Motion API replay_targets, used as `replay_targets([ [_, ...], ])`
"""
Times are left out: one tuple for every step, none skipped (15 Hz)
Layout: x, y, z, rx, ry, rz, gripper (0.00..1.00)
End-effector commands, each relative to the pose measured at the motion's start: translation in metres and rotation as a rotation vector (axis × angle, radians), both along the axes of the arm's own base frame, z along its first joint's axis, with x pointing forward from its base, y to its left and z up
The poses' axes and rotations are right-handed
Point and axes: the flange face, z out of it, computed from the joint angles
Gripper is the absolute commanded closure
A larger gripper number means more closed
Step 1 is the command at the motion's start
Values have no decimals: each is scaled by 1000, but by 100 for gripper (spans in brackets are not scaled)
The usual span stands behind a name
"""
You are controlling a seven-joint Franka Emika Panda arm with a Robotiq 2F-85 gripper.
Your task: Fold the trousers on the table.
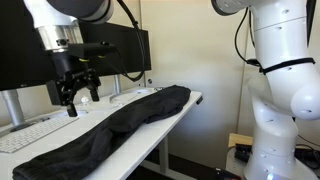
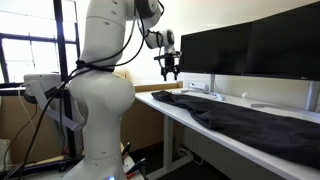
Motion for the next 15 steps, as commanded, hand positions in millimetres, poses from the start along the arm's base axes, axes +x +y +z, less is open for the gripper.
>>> replay_targets([
  [-44,53,-23,7,3,-35,0],
  [-52,69,-31,5,4,-43,0],
  [-57,83,-38,8,9,-53,0],
  [-62,95,-46,5,7,-65,0],
  [-64,104,-54,8,9,-79,0],
  [-64,111,-61,11,0,-97,0],
  [-55,118,-72,19,-6,-114,0],
  [-53,123,-78,22,-17,-128,0],
  [-50,132,-83,34,-34,-135,0],
  [-46,138,-90,37,-44,-136,0],
  [-42,145,-96,41,-51,-137,0],
  [-39,150,-101,41,-51,-137,0],
  [-38,155,-106,41,-46,-135,0],
  [-37,159,-110,42,-43,-135,0],
  [-37,162,-112,34,-40,-143,0],
])
